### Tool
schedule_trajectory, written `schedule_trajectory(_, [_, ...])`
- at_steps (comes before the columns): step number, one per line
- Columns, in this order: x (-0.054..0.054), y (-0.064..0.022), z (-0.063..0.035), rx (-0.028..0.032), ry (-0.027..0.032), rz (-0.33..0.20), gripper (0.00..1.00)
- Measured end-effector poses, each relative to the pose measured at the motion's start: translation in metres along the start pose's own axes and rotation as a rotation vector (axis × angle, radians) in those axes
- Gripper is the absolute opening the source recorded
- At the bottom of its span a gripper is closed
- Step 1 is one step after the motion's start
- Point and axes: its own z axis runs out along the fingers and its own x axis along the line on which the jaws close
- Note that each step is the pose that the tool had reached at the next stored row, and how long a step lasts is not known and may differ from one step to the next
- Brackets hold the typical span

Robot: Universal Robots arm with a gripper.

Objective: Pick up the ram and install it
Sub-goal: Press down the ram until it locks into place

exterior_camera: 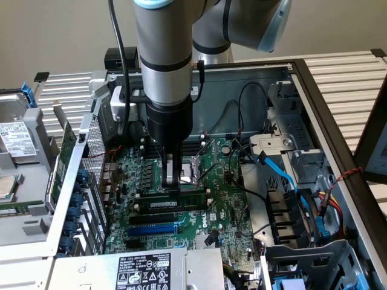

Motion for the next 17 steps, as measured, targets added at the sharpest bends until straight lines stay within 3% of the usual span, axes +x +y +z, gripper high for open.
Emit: schedule_trajectory(17, [0.001, -0.0001, 0.0011, 0.0, 0.0, 0.0, 0.1])
